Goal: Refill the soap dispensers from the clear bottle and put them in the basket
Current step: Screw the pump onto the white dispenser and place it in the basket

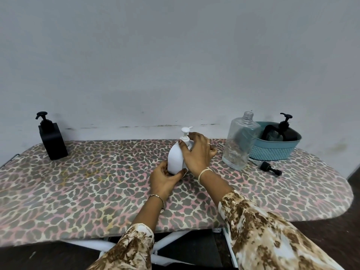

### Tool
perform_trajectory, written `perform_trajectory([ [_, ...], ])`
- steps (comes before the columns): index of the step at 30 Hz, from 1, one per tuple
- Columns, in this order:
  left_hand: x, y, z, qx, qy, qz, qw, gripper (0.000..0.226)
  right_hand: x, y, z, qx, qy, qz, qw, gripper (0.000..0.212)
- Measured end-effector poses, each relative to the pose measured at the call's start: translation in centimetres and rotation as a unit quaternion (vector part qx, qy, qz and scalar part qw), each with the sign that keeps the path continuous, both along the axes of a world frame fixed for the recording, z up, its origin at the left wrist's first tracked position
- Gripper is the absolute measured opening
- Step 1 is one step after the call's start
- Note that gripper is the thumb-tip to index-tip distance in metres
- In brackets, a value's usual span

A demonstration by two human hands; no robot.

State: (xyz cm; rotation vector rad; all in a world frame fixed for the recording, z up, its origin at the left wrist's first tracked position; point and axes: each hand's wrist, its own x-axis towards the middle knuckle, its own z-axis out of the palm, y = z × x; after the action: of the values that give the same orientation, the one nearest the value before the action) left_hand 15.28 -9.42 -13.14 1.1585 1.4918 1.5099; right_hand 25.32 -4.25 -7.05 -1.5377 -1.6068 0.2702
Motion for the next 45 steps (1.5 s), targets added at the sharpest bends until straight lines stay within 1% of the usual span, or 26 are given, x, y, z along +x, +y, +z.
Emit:
perform_trajectory([
  [2, 0.1, -0.1, 0.1, 0.001, -0.003, -0.003, 1.0, 0.044, -0.2, 0.0, 0.5, -0.011, 0.026, -0.043, 0.999, 0.037],
  [4, 0.1, -0.1, 0.3, -0.001, -0.005, -0.004, 1.0, 0.044, -0.3, 0.0, 0.7, -0.028, 0.041, -0.048, 0.998, 0.042],
  [6, 0.1, 0.0, 0.2, -0.004, -0.004, -0.004, 1.0, 0.044, -0.3, 0.0, 0.5, -0.02, 0.054, -0.023, 0.998, 0.043],
  [8, 0.0, -0.1, 0.2, -0.007, -0.004, -0.004, 1.0, 0.043, -0.1, -0.3, -0.1, 0.009, 0.06, 0.03, 0.998, 0.036],
  [10, 0.1, -0.1, 0.3, -0.006, -0.008, -0.004, 1.0, 0.043, 0.1, -0.5, -0.5, 0.033, 0.034, 0.068, 0.997, 0.033],
  [13, 0.1, 0.1, 0.2, -0.006, -0.013, -0.005, 1.0, 0.042, 0.1, -0.5, -0.4, 0.043, 0.028, 0.027, 0.998, 0.029],
  [16, 0.1, 0.0, 0.1, -0.004, -0.011, -0.001, 1.0, 0.043, 0.0, -0.1, 0.3, 0.024, 0.037, -0.033, 0.999, 0.029],
  [18, 0.1, -0.1, 0.3, -0.002, -0.008, -0.001, 1.0, 0.043, -0.1, 0.0, 0.6, 0.013, 0.048, -0.041, 0.998, 0.03],
  [20, 0.1, -0.2, 0.6, -0.005, -0.016, -0.006, 1.0, 0.043, -0.1, 0.1, 0.8, 0.006, 0.049, -0.029, 0.998, 0.031],
  [24, 0.2, -0.3, 0.6, -0.012, -0.02, -0.012, 1.0, 0.044, 0.7, 0.7, 0.0, -0.003, -0.016, 0.054, 0.998, 0.035],
  [26, 0.2, -0.3, 0.6, -0.012, -0.017, -0.009, 1.0, 0.044, 1.1, 0.9, -0.5, -0.009, -0.02, 0.09, 0.996, 0.038],
  [27, 0.1, -0.3, 0.5, -0.012, -0.012, -0.006, 1.0, 0.044, 1.2, 0.9, -0.6, -0.009, -0.017, 0.091, 0.996, 0.039],
  [31, 0.2, -0.1, 0.3, -0.017, 0.003, 0.006, 1.0, 0.049, 1.0, 0.9, 0.5, -0.004, -0.056, 0.022, 0.998, 0.037],
  [34, 0.3, -0.2, 0.4, -0.008, 0.016, 0.016, 1.0, 0.048, 0.6, 0.8, 0.9, -0.006, -0.059, -0.031, 0.998, 0.036],
  [37, 0.4, -0.3, 0.6, -0.009, 0.023, 0.021, 0.999, 0.05, 0.2, 0.6, 0.9, -0.001, -0.074, -0.063, 0.995, 0.037],
  [42, 0.5, -0.4, 0.8, -0.011, 0.015, 0.02, 1.0, 0.046, -0.2, 0.3, 1.1, -0.001, -0.066, -0.067, 0.996, 0.04],
  [45, 0.3, -0.4, 0.8, -0.016, 0.004, 0.017, 1.0, 0.045, 0.2, 0.6, 0.9, -0.016, -0.047, -0.027, 0.998, 0.04],
])
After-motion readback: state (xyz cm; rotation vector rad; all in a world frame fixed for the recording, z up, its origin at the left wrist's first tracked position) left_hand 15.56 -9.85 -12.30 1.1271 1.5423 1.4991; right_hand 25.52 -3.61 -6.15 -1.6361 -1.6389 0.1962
